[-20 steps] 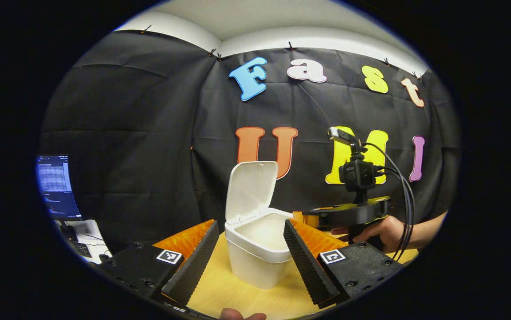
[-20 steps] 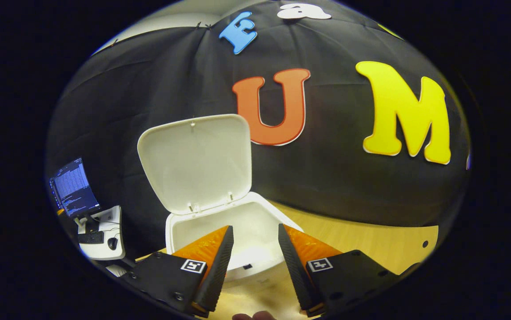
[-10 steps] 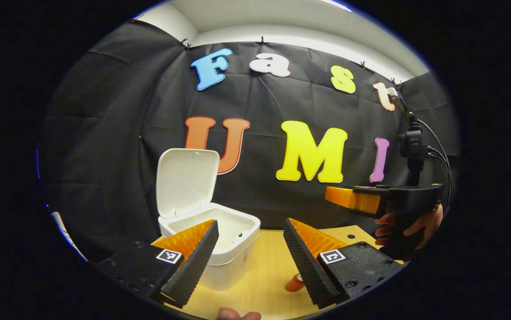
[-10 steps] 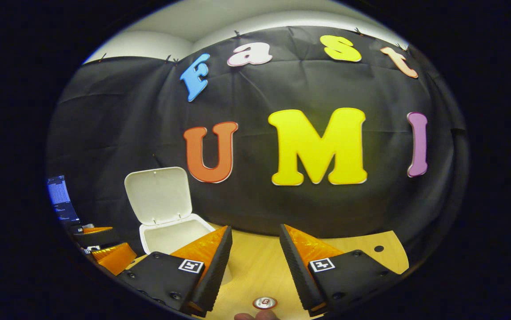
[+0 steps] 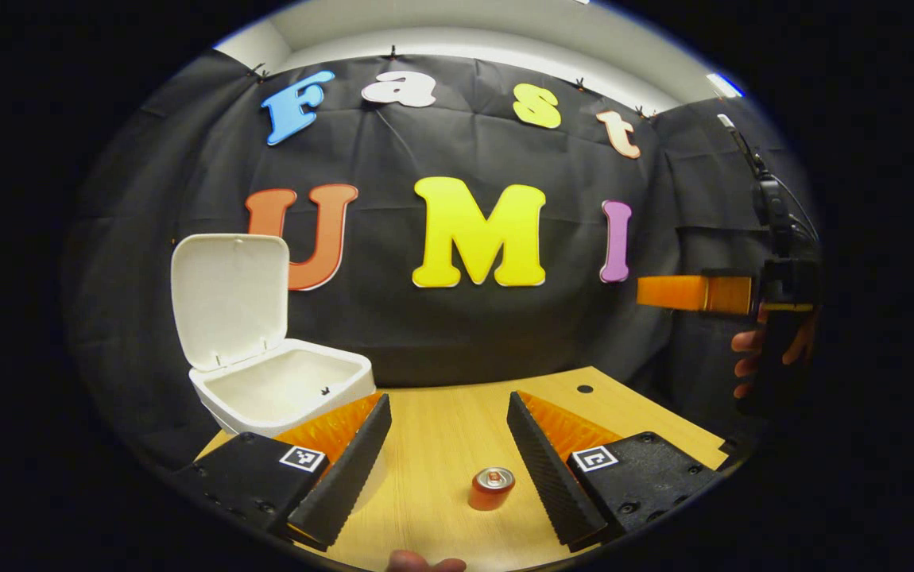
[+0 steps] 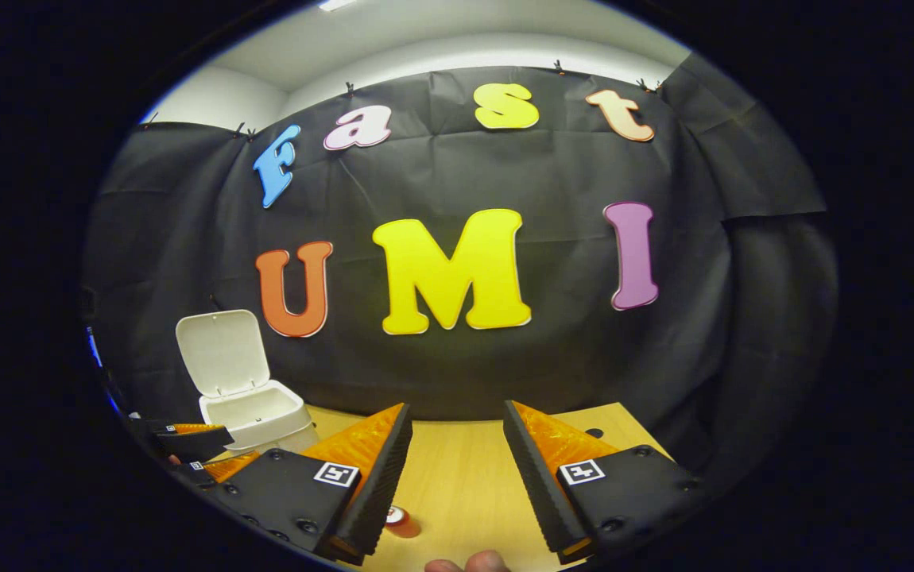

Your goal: Press the lid of the desktop garbage bin to open it, pick up the crumpled paper on the desktop and throw it into the bin, then pick up the pop can on the desktop and drop it into the bin, and finally close the garbage bin lid.

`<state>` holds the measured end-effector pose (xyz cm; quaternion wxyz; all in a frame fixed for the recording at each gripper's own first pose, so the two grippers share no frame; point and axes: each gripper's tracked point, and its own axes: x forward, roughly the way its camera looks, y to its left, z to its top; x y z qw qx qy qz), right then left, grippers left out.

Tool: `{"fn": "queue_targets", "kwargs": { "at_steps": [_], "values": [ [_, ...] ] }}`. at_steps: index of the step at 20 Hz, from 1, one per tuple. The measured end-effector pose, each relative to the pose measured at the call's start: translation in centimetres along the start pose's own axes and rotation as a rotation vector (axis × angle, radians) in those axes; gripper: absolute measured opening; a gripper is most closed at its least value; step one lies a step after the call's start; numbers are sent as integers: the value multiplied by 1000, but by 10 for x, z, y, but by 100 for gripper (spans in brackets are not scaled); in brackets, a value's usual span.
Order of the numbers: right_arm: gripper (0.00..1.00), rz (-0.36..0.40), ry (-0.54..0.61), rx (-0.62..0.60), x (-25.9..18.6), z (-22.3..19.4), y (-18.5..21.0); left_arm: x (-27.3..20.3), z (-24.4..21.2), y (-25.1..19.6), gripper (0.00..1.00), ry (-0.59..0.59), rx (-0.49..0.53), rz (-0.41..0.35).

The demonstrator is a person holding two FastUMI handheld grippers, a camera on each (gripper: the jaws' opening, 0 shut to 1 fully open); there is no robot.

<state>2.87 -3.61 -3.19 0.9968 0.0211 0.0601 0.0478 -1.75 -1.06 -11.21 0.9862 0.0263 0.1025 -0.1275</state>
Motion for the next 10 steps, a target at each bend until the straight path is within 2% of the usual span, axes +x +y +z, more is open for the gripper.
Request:
{"fn": "queue_targets", "kwargs": {
  "at_steps": [2,5,10],
  "values": [
    [76,-40,-4,-9,-10,-3,-22,2,-14,-15,97,25,-20,-23],
    [82,-93,-25,-10,-21,-4,-49,11,-38,-28,97,64,-21,-40],
    [83,-101,8,-27,-29,-19,-71,25,-103,-37,97,165,-38,-39]
  ]
}}
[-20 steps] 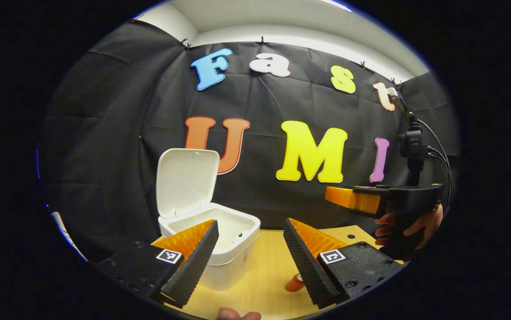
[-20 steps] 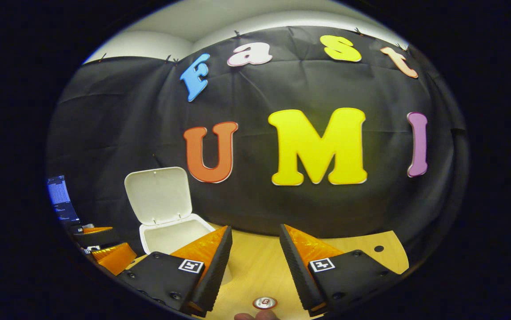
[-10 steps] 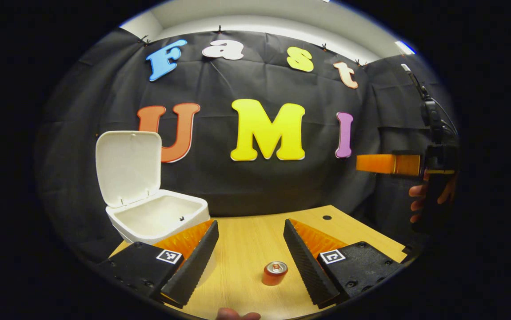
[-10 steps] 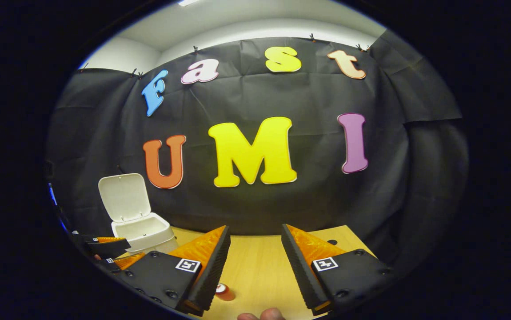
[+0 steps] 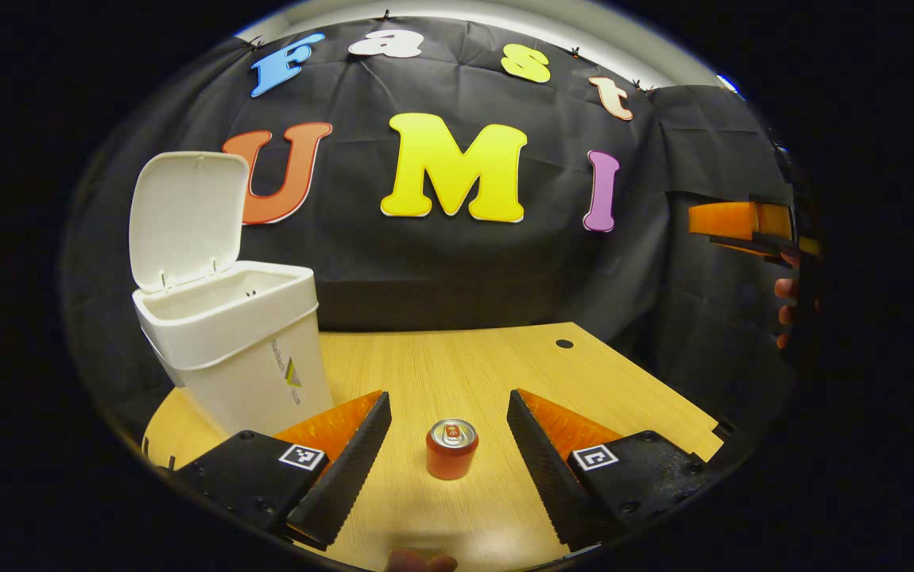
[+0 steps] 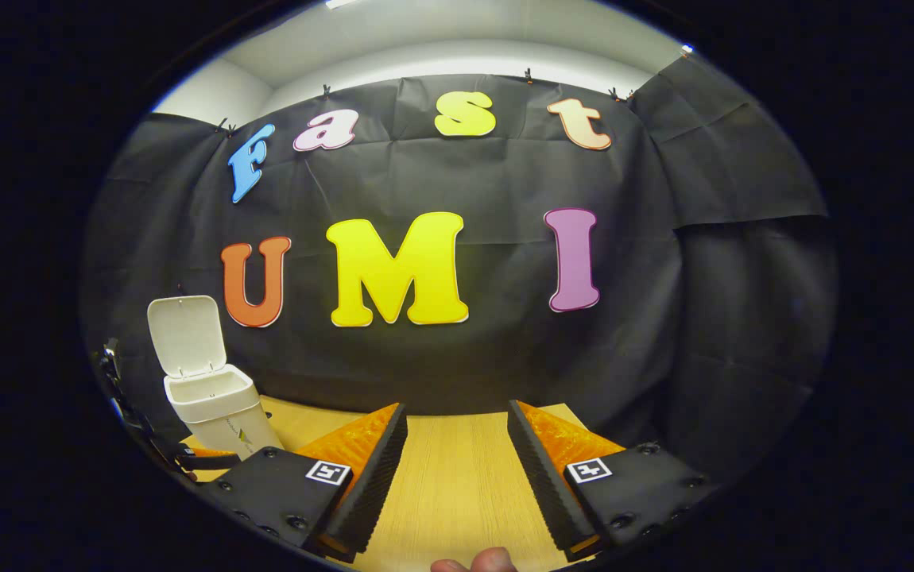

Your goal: Press the lid of the desktop garbage bin to open it, pick up the crumpled paper on the desktop and throw it into the bin, then pick up the pop can on the desktop and drop it into the bin, and finally close the garbage bin lid.

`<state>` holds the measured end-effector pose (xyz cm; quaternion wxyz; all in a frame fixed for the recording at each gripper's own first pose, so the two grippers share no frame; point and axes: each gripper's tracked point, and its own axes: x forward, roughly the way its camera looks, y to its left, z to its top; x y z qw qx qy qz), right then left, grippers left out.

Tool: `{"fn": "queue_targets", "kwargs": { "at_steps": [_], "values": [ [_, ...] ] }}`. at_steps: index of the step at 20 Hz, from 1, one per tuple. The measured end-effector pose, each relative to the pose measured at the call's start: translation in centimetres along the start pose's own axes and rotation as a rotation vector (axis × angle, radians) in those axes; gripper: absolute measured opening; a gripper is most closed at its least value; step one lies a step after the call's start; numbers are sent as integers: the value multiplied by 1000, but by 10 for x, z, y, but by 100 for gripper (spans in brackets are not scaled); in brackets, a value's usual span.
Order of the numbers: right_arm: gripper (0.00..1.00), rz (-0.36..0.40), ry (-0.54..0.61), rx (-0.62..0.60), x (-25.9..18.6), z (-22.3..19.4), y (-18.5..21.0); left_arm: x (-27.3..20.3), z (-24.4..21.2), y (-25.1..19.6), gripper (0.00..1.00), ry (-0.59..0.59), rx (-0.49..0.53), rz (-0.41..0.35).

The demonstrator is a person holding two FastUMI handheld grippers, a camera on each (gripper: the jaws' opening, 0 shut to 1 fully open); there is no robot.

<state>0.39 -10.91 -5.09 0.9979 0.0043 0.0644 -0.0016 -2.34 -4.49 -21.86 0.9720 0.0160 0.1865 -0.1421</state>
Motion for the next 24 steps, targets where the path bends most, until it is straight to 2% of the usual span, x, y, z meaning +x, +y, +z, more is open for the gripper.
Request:
{"fn": "queue_targets", "kwargs": {
  "at_steps": [10,16,24],
  "values": [
    [83,-3,161,-45,-14,-78,-23,73,-117,3,97,127,1,38],
    [83,-8,262,-48,-17,-122,-30,110,-131,-1,98,112,52,33],
    [83,7,289,-50,-5,-132,-29,132,-138,6,98,111,58,48]
  ]
}}
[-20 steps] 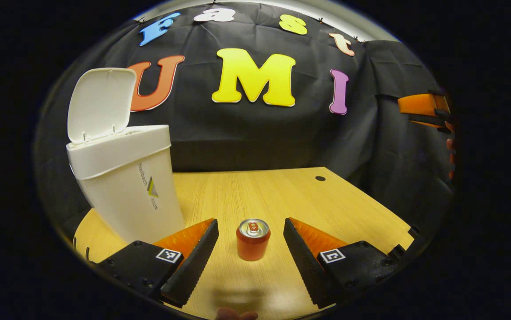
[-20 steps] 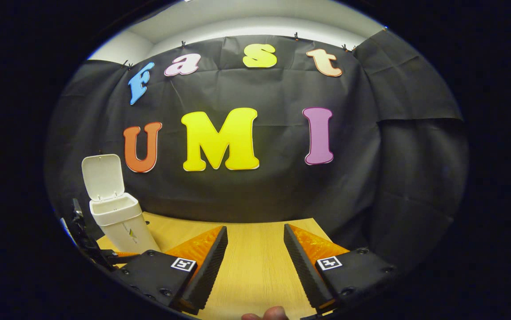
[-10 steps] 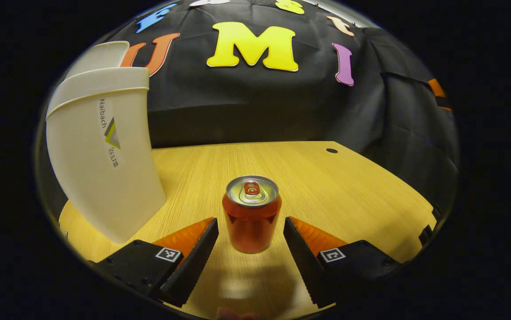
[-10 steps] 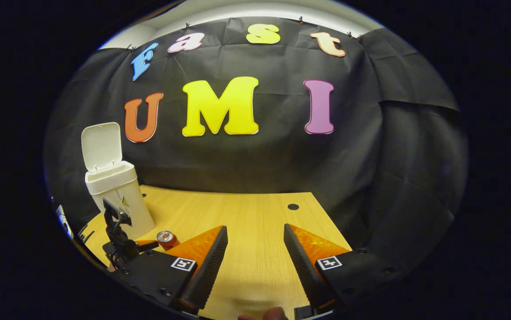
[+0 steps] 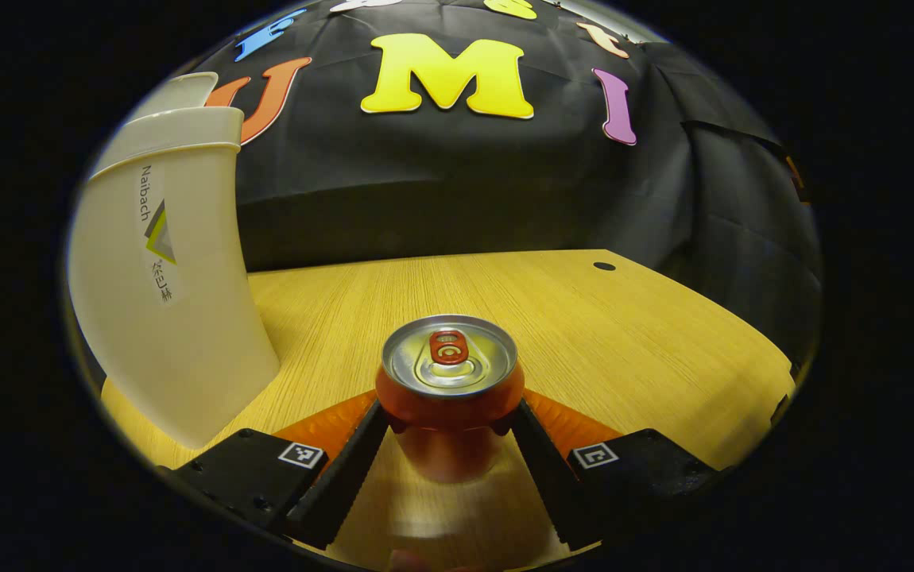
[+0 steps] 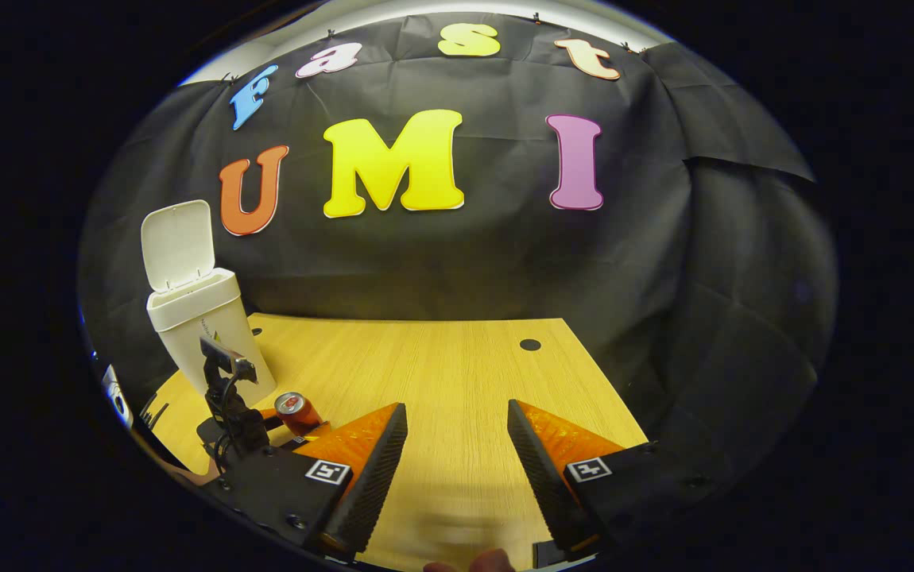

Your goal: Press the lid of the desktop garbage bin to open it, pick up the crumpled paper on the desktop and throw it into the bin, then pick up the pop can on the desktop and drop it into the bin, and finally close the garbage bin lid.

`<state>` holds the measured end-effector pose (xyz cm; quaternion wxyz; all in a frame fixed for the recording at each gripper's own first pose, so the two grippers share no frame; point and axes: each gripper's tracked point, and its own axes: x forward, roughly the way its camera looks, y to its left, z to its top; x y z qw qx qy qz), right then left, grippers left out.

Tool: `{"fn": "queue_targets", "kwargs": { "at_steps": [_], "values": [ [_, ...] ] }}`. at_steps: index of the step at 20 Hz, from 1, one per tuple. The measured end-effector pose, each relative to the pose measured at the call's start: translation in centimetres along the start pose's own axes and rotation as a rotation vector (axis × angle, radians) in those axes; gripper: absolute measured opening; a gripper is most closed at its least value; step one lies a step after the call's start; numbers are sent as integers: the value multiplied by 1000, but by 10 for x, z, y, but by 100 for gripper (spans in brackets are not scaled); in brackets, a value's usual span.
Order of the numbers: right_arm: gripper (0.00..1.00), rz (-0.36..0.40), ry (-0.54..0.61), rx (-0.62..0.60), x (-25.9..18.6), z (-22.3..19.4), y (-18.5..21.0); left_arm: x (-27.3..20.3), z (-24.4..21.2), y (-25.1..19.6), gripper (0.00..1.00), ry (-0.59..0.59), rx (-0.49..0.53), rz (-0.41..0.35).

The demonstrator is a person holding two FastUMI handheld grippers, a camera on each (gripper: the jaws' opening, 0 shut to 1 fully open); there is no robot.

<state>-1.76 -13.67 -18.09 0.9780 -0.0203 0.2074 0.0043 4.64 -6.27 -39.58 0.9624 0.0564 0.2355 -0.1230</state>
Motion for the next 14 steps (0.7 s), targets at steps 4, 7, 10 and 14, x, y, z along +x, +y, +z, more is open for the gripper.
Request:
{"fn": "queue_targets", "kwargs": {
  "at_steps": [4,7,10,14],
  "values": [
    [83,7,10,-7,4,-3,1,4,7,-2,87,-13,12,-11],
    [83,13,13,-9,3,-4,4,4,11,-6,84,-17,29,-28],
    [83,18,15,-8,4,-4,8,-4,31,-12,81,-46,28,-61],
    [83,22,-13,5,3,8,14,-34,82,-10,79,-75,-19,-80]
  ]
}}
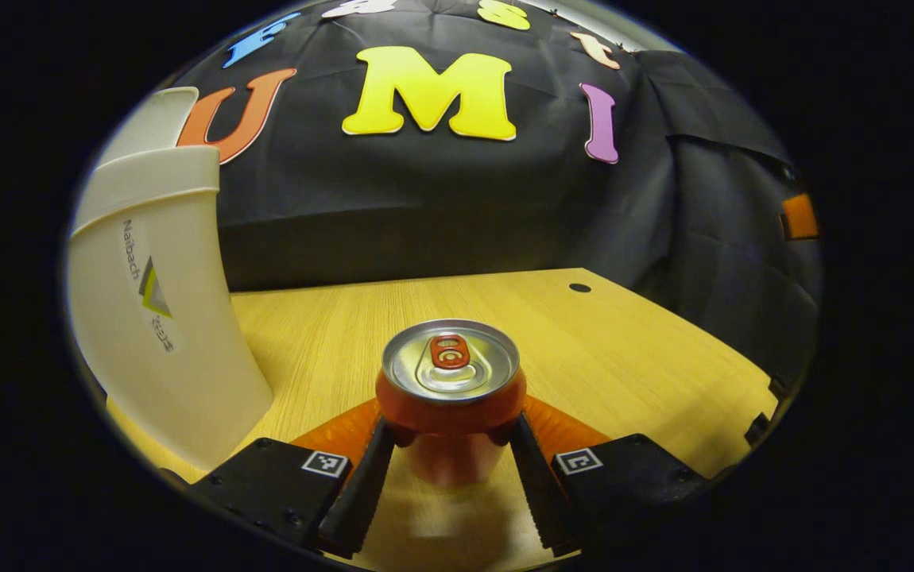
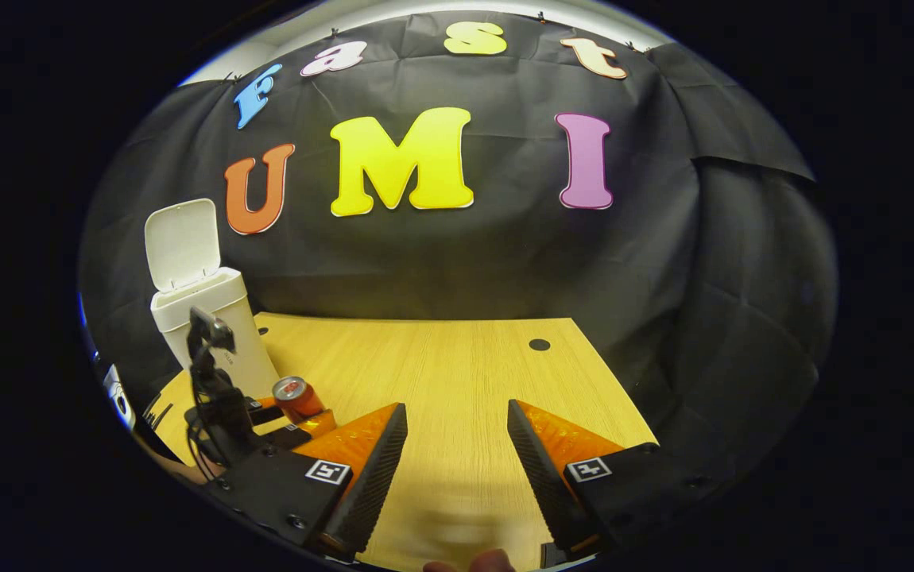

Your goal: Press the lid of the desktop garbage bin to open it, pick up the crumpled paper on the desktop and throw it into the bin, then pick up the pop can on the desktop and drop it into the bin, and finally close the garbage bin lid.

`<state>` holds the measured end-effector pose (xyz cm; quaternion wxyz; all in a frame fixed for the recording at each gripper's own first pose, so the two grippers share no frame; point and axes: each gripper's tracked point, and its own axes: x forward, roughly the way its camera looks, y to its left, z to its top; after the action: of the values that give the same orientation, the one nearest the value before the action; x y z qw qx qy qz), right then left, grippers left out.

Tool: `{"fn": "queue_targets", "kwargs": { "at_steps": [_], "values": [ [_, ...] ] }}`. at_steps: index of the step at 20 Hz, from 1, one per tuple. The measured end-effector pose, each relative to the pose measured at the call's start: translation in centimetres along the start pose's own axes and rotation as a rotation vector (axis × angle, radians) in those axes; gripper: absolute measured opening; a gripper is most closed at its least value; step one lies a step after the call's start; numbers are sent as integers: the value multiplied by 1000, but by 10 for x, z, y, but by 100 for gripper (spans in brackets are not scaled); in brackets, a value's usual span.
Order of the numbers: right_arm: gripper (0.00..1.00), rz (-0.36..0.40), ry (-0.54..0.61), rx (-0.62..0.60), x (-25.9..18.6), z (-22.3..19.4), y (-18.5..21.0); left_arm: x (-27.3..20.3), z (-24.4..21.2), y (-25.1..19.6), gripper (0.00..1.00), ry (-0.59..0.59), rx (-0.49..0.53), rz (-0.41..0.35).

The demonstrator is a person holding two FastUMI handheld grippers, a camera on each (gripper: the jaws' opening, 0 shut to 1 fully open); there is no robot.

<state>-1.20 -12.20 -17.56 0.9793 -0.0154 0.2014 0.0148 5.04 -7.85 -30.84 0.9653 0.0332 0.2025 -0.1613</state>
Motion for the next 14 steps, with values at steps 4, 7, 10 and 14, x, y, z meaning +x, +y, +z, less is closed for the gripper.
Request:
{"fn": "queue_targets", "kwargs": {
  "at_steps": [4,7,10,14],
  "values": [
    [83,11,-50,9,0,22,9,-33,78,20,79,-68,-26,43],
    [83,29,-76,29,0,33,18,-59,140,43,79,-135,-43,107],
    [83,42,-101,55,2,44,26,-90,196,86,79,-207,-65,211],
    [83,50,-126,82,6,57,31,-114,241,148,78,-267,-56,359]
  ]
}}
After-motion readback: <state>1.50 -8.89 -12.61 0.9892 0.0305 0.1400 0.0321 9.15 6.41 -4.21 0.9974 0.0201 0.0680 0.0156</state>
